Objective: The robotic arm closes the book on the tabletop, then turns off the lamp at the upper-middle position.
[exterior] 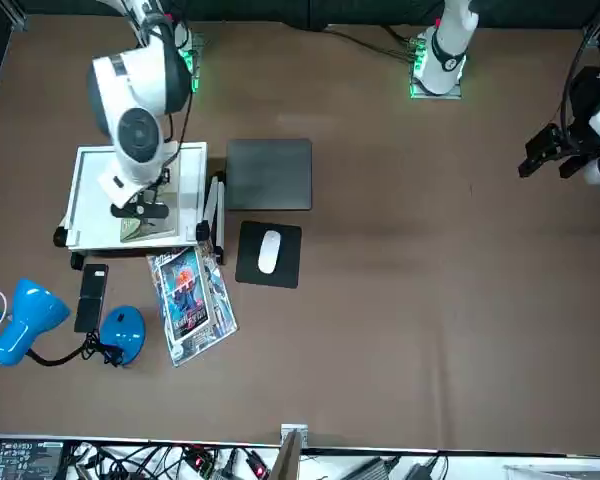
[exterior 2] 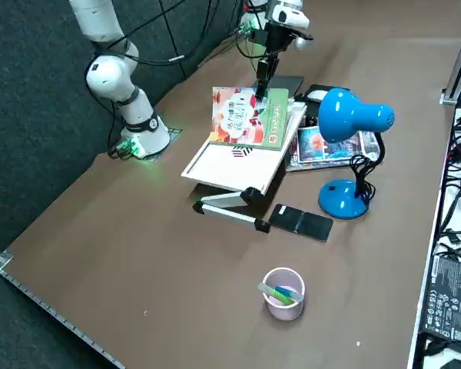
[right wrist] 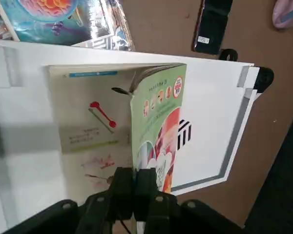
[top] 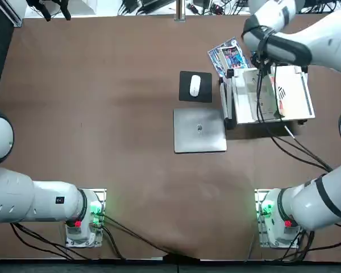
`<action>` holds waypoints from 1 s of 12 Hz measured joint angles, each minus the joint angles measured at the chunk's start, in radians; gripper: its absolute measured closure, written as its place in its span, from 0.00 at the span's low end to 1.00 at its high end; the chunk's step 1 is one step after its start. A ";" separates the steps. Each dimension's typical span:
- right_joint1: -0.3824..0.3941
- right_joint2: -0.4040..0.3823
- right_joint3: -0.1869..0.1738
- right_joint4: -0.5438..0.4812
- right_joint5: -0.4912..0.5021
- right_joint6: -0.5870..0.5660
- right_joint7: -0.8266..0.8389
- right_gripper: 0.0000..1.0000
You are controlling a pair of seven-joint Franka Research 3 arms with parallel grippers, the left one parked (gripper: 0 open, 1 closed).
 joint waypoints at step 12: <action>0.162 0.129 -0.001 0.010 -0.093 -0.004 0.260 0.97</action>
